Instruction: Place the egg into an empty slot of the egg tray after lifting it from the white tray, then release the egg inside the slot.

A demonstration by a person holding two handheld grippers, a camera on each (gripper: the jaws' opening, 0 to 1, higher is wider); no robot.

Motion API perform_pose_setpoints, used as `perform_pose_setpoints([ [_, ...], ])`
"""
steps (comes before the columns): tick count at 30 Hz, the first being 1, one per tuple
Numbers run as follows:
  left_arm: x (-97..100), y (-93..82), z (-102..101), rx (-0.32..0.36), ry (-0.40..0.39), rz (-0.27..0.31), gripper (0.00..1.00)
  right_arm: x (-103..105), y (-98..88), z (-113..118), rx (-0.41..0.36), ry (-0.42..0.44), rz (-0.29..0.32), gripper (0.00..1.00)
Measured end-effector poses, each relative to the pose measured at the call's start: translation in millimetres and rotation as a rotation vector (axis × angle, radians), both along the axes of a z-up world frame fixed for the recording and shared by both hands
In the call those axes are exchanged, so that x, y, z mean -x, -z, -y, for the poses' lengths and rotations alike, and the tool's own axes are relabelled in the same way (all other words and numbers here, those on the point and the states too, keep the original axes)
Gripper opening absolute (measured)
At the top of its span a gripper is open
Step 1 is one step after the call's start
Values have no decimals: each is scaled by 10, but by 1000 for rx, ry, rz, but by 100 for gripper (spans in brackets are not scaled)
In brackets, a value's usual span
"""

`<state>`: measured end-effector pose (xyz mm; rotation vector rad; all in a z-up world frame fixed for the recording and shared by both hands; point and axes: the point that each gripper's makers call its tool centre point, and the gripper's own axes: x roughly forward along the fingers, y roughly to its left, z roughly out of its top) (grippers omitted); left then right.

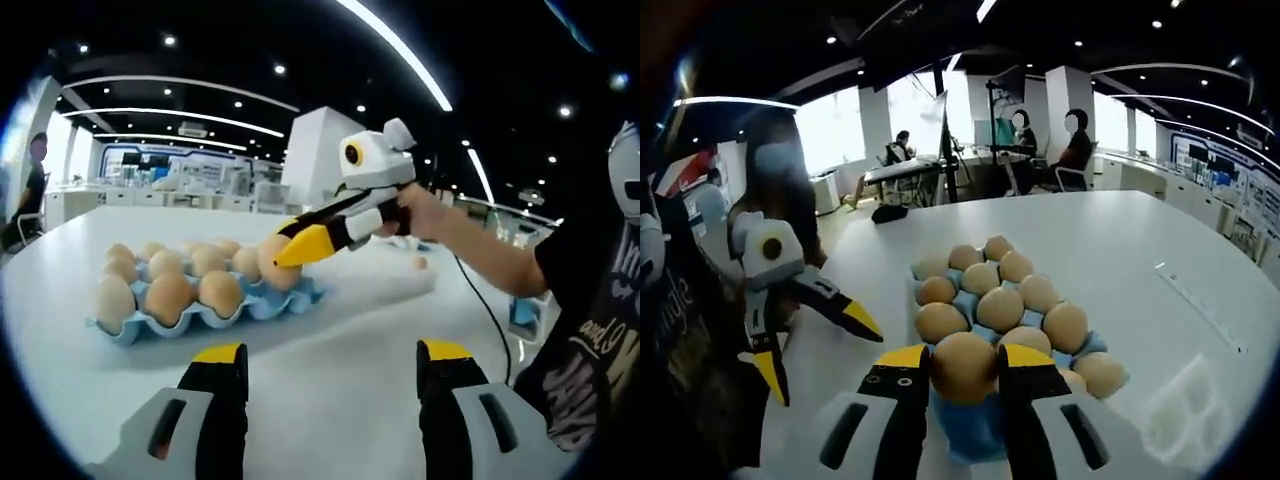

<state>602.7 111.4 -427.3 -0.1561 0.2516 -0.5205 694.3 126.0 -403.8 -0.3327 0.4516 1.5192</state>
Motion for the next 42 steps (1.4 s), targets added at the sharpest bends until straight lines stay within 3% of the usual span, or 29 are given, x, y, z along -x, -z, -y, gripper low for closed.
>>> perform_pose_setpoints([
  [13, 10, -5, -29, -2, -7, -1, 70, 31, 159, -109, 25, -27, 14, 29],
  [18, 10, -5, -33, -5, -7, -2, 70, -1, 242, -99, 45, -19, 57, 29],
  [31, 14, -5, -1, -11, -4, -7, 70, -41, 197, -95, 4, -39, 94, 29],
  [34, 15, -3, 8, -11, -4, -8, 70, -20, 110, -106, -41, -40, 83, 28],
  [42, 0, -4, 58, -16, 8, -10, 70, -24, 30, -17, -45, -39, 104, 29],
])
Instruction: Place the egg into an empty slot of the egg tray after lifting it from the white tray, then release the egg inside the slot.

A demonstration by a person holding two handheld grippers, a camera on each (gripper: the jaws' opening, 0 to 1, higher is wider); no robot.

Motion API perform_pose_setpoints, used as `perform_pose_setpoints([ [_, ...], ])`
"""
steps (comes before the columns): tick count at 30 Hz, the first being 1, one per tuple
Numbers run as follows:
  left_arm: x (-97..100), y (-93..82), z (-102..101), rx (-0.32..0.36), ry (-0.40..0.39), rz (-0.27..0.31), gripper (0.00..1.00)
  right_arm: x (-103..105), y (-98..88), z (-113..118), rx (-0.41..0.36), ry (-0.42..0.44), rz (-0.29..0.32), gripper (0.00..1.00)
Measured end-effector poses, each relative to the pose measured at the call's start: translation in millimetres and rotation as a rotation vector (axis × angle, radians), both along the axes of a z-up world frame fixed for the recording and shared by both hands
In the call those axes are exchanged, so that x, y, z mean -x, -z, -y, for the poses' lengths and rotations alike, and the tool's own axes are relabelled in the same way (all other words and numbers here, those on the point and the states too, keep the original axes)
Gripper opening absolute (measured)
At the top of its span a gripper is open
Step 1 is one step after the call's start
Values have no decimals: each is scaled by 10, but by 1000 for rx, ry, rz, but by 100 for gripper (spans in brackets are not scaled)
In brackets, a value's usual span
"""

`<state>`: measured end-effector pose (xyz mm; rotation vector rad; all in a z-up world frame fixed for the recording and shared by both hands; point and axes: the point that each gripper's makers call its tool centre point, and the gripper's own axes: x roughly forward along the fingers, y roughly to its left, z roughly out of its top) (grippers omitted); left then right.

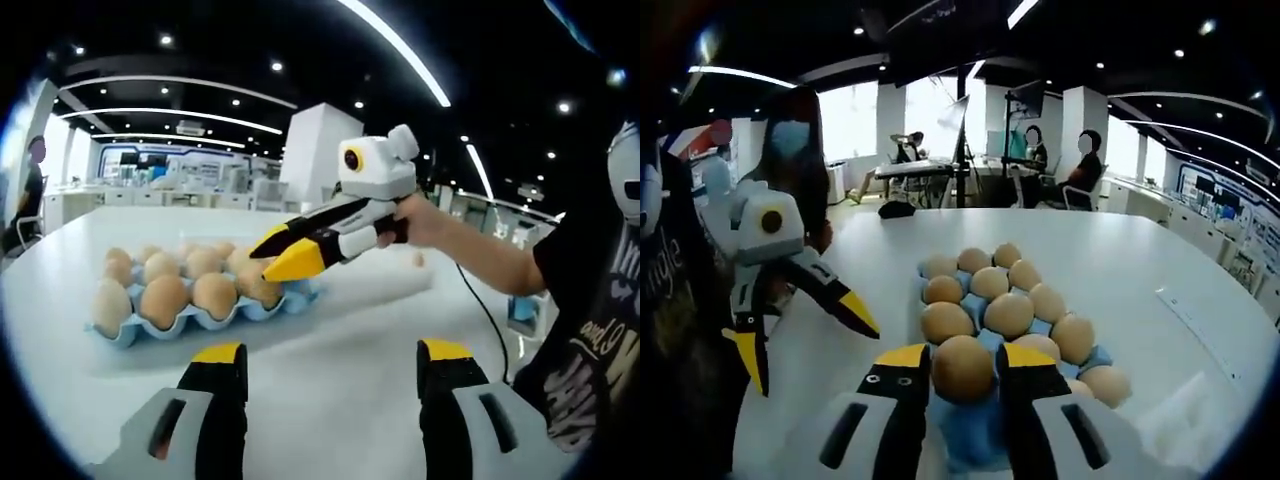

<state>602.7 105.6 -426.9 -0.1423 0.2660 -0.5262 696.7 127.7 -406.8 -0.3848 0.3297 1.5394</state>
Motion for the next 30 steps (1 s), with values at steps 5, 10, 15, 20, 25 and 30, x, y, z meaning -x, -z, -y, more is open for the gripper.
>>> perform_pose_setpoints([
  [5, 3, -15, 51, -3, 12, 3, 70, -10, -10, 130, -1, 16, -7, 36],
  [10, 11, 12, 48, -14, 12, -9, 71, 44, 22, 360, 5, 37, -12, 40],
  [15, 7, 0, 69, -17, 14, -8, 71, -66, -14, 635, -8, 96, 2, 39],
  [20, -17, 19, 113, -20, 22, -7, 71, -119, -58, 926, -21, 161, 1, 39],
  [25, -56, 8, 195, -33, 55, -8, 71, -186, -72, 1182, -31, 223, 8, 39],
  [30, -94, -34, 278, -42, 81, -4, 72, -256, -111, 1361, -37, 258, 24, 39],
])
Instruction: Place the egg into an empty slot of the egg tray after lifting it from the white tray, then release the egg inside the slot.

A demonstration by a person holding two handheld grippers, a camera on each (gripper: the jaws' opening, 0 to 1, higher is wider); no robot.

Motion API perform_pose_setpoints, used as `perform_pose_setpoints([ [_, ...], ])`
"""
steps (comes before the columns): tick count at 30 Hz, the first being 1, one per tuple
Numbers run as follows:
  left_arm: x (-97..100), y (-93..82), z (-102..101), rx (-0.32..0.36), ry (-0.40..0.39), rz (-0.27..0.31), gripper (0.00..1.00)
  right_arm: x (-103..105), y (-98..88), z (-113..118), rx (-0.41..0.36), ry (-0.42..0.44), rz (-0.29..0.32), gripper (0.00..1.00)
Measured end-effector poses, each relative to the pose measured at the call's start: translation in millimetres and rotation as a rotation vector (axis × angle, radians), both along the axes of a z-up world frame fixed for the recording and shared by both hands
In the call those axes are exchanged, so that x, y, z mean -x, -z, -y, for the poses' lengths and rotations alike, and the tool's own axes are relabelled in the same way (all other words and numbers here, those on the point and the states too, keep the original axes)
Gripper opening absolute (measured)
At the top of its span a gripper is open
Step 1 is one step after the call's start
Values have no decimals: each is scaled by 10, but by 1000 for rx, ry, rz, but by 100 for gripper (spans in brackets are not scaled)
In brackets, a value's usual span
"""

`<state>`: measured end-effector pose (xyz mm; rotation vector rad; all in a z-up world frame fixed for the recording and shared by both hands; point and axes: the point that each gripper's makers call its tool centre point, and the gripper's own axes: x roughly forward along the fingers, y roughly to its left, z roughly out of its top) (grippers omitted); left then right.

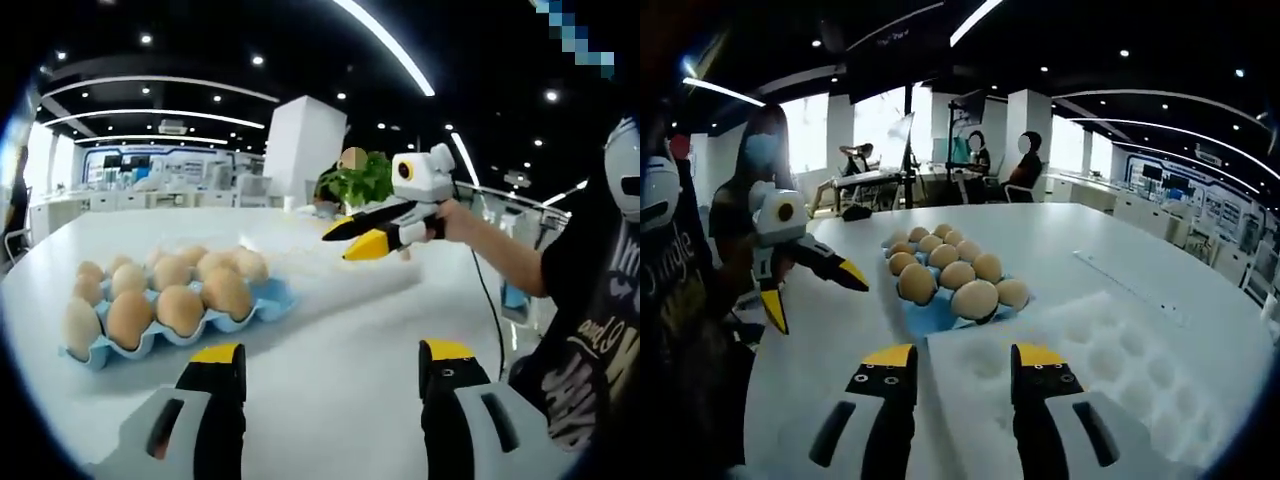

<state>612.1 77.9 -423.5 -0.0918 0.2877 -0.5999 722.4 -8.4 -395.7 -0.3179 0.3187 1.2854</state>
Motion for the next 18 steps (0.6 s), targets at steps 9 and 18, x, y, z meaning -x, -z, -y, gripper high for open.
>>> perform_pose_setpoints([
  [9, -82, -82, 262, -20, 71, 7, 72, -46, -8, 310, -9, 52, 21, 42],
  [18, -130, -135, 524, -28, 127, 20, 73, -106, 5, 711, -8, 120, 21, 42],
])
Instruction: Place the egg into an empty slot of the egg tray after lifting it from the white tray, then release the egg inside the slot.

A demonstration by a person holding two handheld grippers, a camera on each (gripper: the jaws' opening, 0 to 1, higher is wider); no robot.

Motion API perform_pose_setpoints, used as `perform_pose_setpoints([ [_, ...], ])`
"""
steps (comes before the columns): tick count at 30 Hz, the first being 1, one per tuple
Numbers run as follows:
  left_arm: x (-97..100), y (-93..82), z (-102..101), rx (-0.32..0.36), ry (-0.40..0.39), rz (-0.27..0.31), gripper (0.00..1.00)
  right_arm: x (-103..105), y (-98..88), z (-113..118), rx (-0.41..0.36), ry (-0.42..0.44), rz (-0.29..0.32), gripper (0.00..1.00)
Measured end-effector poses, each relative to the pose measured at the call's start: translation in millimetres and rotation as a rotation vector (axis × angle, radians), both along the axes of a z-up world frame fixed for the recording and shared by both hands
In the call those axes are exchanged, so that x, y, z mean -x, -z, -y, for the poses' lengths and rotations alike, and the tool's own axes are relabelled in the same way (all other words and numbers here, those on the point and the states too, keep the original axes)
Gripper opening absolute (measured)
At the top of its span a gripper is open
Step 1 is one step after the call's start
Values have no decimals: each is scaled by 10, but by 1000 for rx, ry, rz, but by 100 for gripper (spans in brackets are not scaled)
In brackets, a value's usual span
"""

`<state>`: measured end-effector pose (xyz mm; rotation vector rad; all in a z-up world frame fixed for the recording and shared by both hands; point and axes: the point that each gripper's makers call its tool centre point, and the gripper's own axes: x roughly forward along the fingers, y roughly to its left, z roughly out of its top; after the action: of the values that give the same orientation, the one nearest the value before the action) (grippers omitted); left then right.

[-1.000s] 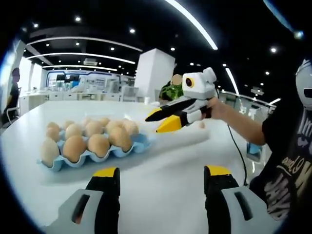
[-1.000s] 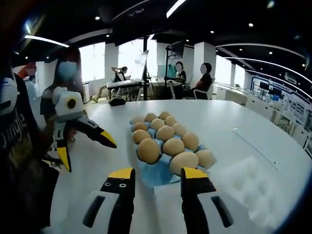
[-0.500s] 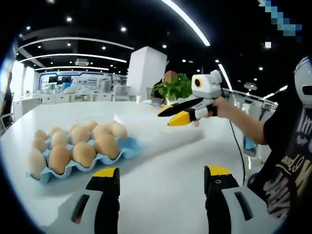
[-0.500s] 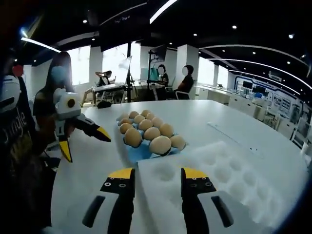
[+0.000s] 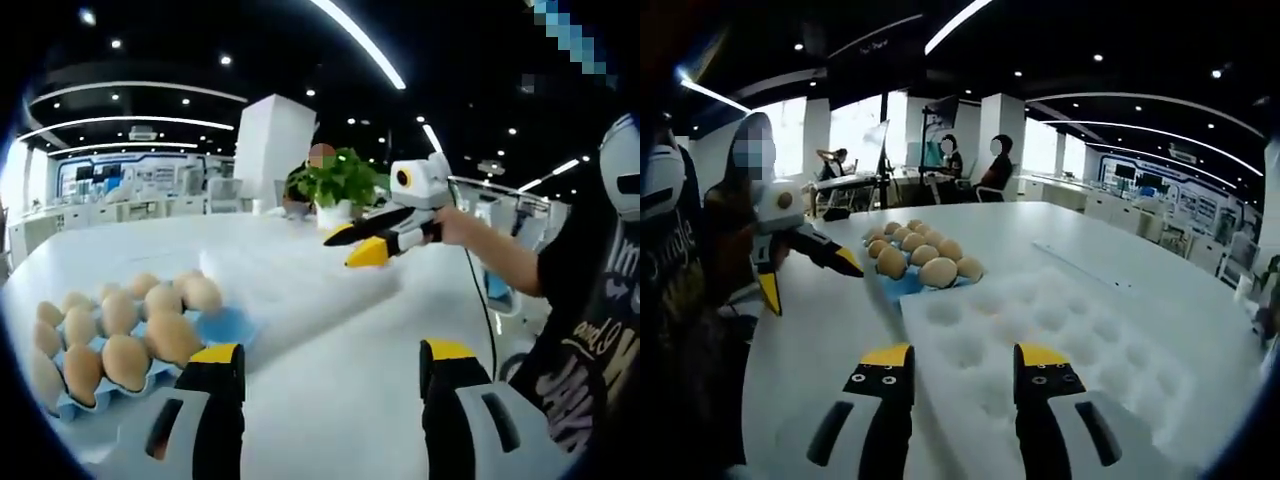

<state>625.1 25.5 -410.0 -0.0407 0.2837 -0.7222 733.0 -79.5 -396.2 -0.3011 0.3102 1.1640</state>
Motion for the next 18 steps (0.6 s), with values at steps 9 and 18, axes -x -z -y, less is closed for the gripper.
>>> perform_pose_setpoints([
  [9, 31, 29, 145, -8, 17, -13, 74, -58, 56, 283, 6, 49, 0, 43],
  [18, 54, 21, 231, -6, 21, -11, 74, -166, 101, 607, 29, 116, 3, 43],
])
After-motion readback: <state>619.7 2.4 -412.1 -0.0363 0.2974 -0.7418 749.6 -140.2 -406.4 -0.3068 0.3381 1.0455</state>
